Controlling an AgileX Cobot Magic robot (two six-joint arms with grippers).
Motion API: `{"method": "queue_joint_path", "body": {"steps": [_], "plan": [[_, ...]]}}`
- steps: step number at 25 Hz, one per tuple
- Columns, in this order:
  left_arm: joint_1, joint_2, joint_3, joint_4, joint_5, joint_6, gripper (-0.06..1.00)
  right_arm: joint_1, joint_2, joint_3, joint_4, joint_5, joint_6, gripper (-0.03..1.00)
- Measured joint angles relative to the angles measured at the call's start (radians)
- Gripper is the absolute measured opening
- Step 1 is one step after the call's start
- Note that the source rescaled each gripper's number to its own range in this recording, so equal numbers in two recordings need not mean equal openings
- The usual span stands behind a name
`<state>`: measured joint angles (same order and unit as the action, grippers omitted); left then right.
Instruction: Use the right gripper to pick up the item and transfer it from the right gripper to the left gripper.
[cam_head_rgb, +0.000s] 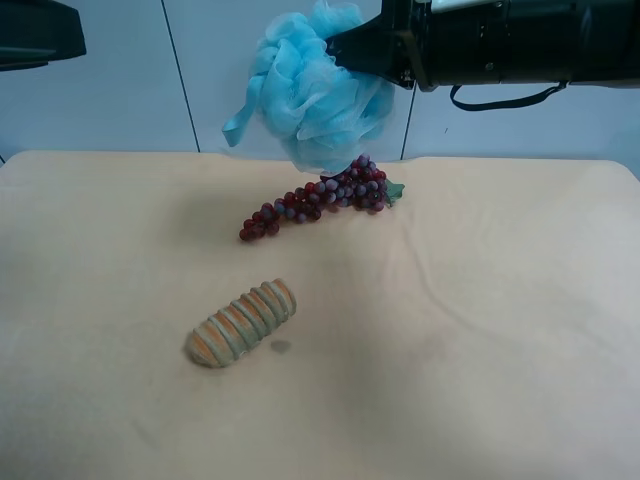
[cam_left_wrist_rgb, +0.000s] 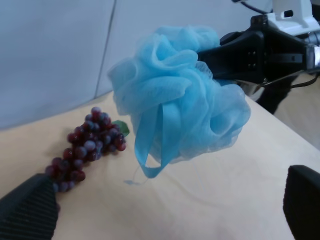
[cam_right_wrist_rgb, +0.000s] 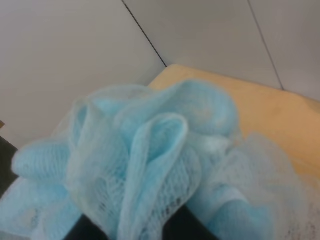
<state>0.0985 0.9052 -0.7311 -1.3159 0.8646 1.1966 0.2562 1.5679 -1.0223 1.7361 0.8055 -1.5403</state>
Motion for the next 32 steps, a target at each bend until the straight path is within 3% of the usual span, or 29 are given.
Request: {"method": "queue_joint_path", "body": {"steps": [3,7,21,25,32], "plan": [[-0.013,0.048,0.0,-0.035,0.001,0.036,0.95,0.0,0.0,0.0,0.0,0.0,0.0,0.01],[-0.089,0.101,0.0,-0.071,-0.022,0.078,0.95,0.0,0.0,0.0,0.0,0.0,0.0,0.01],[-0.476,0.292,-0.001,-0.105,-0.423,0.178,0.95,0.0,0.0,0.0,0.0,0.0,0.006,0.01],[-0.543,0.332,-0.012,-0.158,-0.499,0.254,0.95,0.0,0.0,0.0,0.0,0.001,0.007,0.01],[-0.612,0.346,-0.098,-0.29,-0.516,0.418,0.95,0.0,0.0,0.0,0.0,0.028,0.014,0.01]]}}
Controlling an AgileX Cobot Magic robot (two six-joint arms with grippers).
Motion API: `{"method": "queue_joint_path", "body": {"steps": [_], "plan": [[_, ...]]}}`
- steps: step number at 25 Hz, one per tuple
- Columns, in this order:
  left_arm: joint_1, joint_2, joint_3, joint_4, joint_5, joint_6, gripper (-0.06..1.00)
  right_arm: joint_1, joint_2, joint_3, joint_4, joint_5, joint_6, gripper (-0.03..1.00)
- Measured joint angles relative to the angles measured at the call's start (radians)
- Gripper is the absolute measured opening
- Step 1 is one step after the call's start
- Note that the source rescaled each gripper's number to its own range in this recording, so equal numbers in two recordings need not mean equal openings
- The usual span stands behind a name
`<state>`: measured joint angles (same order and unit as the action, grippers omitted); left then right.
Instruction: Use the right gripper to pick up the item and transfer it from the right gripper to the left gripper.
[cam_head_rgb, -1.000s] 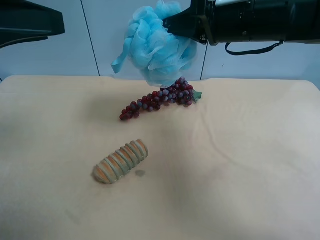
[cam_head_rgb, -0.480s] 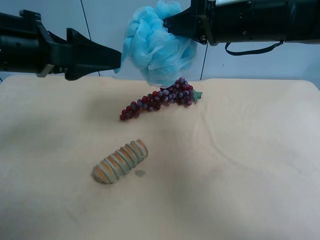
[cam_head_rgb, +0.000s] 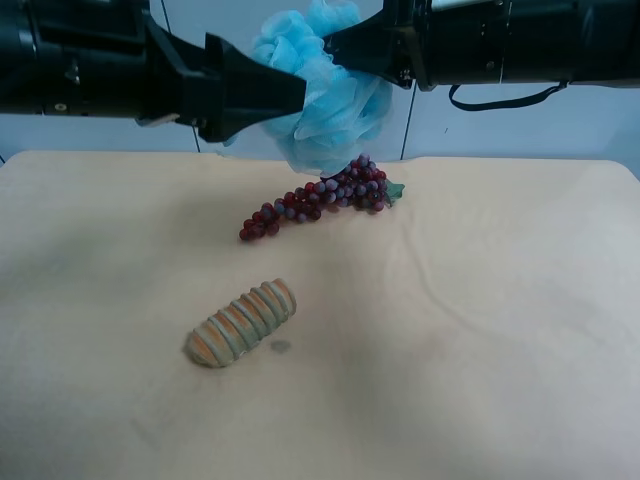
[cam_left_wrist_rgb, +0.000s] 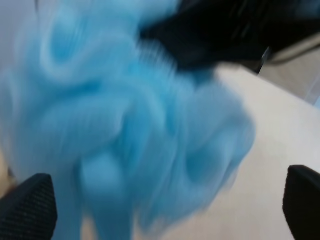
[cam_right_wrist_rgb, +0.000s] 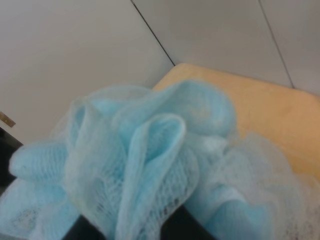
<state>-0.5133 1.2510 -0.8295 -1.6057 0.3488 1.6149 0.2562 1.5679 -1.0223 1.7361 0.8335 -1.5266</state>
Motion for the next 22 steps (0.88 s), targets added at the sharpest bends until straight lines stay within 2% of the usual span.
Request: {"method": "queue_joint_path", "body": {"steps": [5,13,22], "plan": [[-0.024,0.017,-0.057,-0.023,-0.009,0.028,0.95,0.0,0.0,0.0,0.0,0.005,0.004,0.01],[-0.088,0.152,-0.11,-0.024,-0.022,0.04,0.95,0.0,0.002,0.0,-0.006,0.007,0.004,0.01],[-0.097,0.185,-0.114,-0.025,-0.062,0.069,0.95,0.0,0.002,0.0,-0.008,0.002,0.021,0.0]]}}
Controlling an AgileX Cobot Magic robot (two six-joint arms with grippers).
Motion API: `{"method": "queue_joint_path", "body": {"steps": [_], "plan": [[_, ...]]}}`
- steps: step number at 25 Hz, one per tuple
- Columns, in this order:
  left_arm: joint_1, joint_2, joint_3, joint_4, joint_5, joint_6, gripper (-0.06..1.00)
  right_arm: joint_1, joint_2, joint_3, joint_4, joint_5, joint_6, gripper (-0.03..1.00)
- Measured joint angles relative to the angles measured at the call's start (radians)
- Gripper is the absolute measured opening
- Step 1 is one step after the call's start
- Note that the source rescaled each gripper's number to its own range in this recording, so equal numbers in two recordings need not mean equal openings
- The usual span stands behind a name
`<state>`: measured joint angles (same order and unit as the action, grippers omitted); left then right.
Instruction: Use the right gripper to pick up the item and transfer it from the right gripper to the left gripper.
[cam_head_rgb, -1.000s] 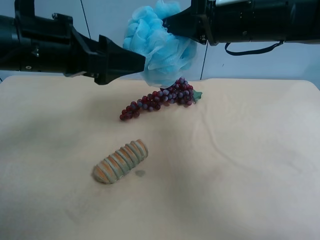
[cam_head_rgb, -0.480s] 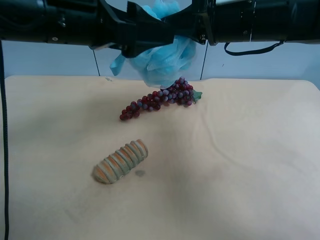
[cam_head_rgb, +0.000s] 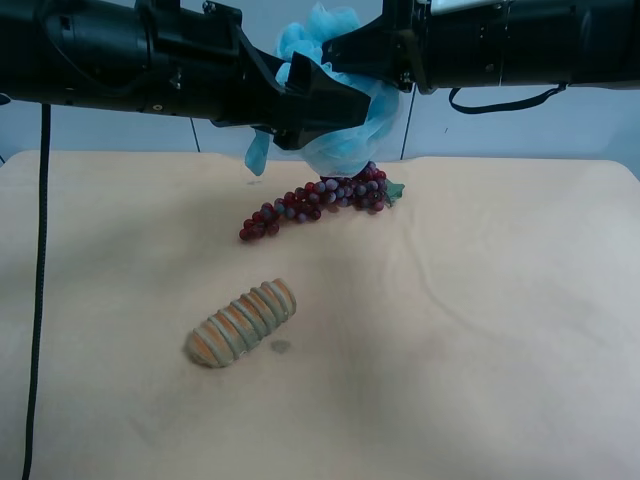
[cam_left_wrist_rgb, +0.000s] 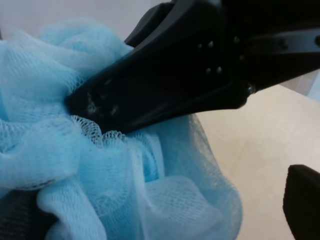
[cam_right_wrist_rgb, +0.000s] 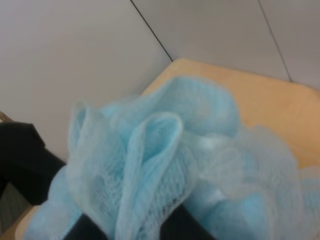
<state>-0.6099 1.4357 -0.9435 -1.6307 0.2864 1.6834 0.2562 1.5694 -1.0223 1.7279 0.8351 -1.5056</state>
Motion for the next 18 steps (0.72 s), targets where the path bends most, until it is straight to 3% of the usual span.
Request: {"method": "queue_joint_path", "body": {"steps": [8,18], "plan": [[-0.001,0.001,-0.021,-0.081,-0.017,0.078,0.95,0.0,0.001,0.0,0.008,0.046,0.018,0.0],[-0.001,0.015,-0.048,-0.096,-0.016,0.085,0.95,0.0,0.001,-0.003,0.011,0.048,0.025,0.0]]}}
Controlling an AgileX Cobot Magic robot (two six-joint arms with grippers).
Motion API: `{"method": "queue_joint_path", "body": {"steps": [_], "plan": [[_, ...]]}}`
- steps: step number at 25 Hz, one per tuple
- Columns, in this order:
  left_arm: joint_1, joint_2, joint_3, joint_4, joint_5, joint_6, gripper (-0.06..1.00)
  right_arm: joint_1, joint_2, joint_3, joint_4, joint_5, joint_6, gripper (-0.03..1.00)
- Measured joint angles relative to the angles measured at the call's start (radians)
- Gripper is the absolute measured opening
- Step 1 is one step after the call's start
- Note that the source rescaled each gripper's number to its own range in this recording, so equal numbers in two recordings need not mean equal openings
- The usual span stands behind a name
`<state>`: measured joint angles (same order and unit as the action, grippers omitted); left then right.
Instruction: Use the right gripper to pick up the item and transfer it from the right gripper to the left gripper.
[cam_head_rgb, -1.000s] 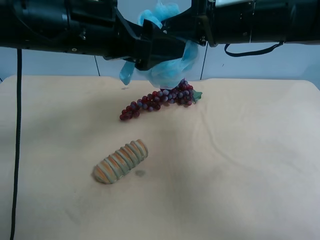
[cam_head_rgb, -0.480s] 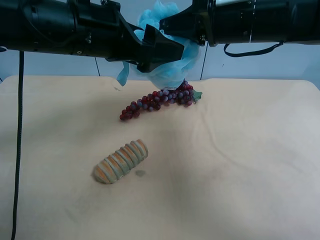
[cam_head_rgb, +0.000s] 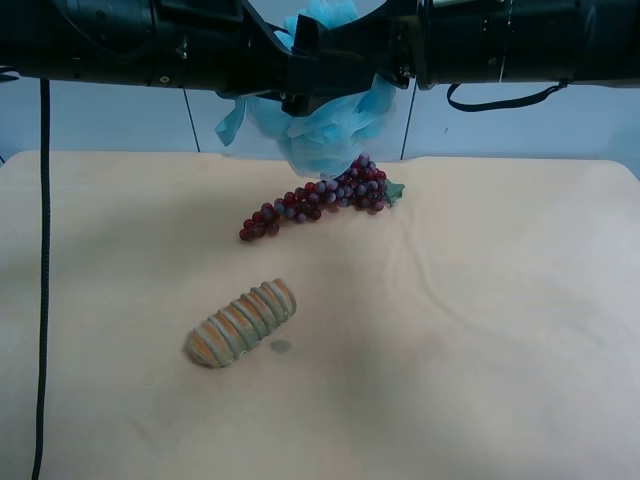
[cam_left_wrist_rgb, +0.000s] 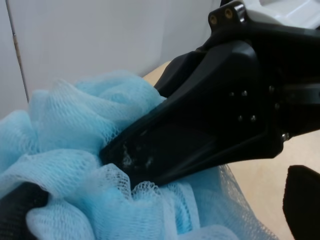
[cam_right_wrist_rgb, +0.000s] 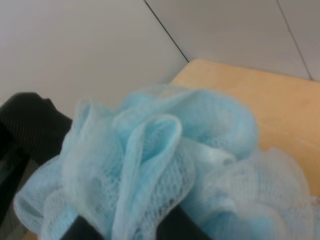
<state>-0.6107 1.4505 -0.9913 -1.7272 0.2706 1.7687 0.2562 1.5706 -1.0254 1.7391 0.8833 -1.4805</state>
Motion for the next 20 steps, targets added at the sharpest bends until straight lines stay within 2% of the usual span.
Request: {"method": "queue_joint_path", "body": {"steps": [3,9,13,18,20], "plan": [[0.0,0.009,-0.002,0.0,0.0,0.0,0.91,0.0,0.0,0.0,-0.003,0.0,0.0,0.0],[0.002,0.017,-0.007,-0.003,-0.01,0.0,0.72,0.0,0.0,0.0,-0.008,0.0,0.001,0.0],[0.002,0.017,-0.007,-0.007,-0.031,0.0,0.51,-0.002,0.0,0.0,-0.012,0.0,0.001,0.0],[0.003,0.017,-0.007,-0.01,-0.038,0.0,0.11,-0.006,0.0,0.0,-0.019,-0.001,0.001,0.0],[0.003,0.017,-0.007,-0.011,-0.04,0.0,0.04,-0.008,0.0,0.0,-0.02,-0.001,0.001,0.0]]}}
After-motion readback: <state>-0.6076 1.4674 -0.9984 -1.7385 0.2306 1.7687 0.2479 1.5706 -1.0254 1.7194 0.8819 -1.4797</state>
